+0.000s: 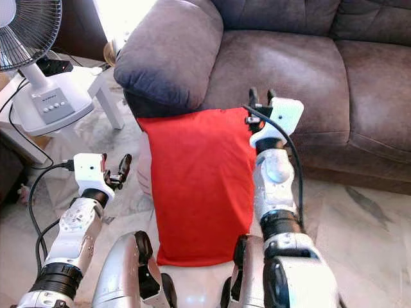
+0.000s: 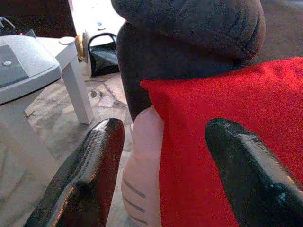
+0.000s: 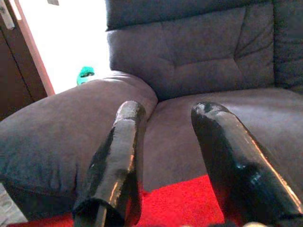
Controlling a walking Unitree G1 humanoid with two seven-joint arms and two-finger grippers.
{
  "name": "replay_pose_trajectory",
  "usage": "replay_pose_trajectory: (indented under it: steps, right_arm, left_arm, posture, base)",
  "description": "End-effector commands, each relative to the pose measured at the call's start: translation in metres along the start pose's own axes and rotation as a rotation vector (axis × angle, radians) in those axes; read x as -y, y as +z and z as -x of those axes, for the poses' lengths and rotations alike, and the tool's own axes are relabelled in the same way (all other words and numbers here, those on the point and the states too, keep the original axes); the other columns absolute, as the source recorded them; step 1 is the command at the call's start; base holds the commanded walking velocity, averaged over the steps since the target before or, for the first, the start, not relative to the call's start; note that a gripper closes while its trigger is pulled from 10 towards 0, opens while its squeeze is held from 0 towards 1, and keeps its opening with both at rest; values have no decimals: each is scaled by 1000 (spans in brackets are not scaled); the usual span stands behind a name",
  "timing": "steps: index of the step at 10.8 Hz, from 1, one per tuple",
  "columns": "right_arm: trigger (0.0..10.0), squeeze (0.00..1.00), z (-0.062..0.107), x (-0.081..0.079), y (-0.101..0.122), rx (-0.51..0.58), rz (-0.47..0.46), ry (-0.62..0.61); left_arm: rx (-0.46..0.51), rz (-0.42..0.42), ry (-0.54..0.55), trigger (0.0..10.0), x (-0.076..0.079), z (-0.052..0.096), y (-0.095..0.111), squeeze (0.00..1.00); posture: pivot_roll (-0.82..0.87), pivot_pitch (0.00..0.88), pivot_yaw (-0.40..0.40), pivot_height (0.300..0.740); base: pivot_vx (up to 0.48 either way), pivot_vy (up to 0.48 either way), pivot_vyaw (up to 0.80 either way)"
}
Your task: Move the pillow to the sofa from floor
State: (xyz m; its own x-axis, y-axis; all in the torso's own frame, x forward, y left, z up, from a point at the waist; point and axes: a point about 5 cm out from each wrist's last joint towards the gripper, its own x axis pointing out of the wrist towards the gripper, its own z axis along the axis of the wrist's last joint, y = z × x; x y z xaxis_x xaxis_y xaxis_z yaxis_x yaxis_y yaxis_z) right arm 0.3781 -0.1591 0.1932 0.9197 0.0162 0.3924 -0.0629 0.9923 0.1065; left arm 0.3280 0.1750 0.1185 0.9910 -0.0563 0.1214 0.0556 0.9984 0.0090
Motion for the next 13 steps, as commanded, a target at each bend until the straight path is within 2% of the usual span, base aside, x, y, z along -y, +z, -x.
replay_pose_trajectory:
  steps: [1, 2, 3, 4, 7, 13]
  right_arm:
    - [10000, 0, -1, 1, 5, 15, -4, -3]
    - [10000, 0, -1, 4, 1, -29, 20, -5]
    - [10000, 0, 7, 9, -25, -214, 89, -29]
    - [10000, 0, 15, 8, -36, -257, 63, -29]
    - [10000, 0, 25, -1, -47, -298, 50, -12]
    - [10000, 0, 27, -3, -50, -322, 52, -4]
  left_arm:
    - [6, 11, 6, 10000, -2, 2, 1, 0]
    - [1, 10, 6, 10000, -2, 3, 0, 0]
    - [-1, 12, 7, 10000, -2, 3, -1, 0]
    - [-2, 13, 7, 10000, -1, 3, -1, 0]
    - [-6, 10, 14, 10000, -3, 3, -1, 0]
    - [-2, 10, 16, 10000, -4, 2, 0, 0]
  posture:
    - [189, 204, 40, 540]
    - [186, 206, 38, 540]
    - [188, 206, 35, 540]
    - [191, 206, 35, 540]
    - [191, 208, 38, 540]
    - [191, 199, 35, 540]
  base:
    - [0, 0, 0]
    - [0, 0, 0]
    - [0, 0, 0]
    - [0, 0, 0]
    - [246, 0, 0]
    - [279, 0, 0]
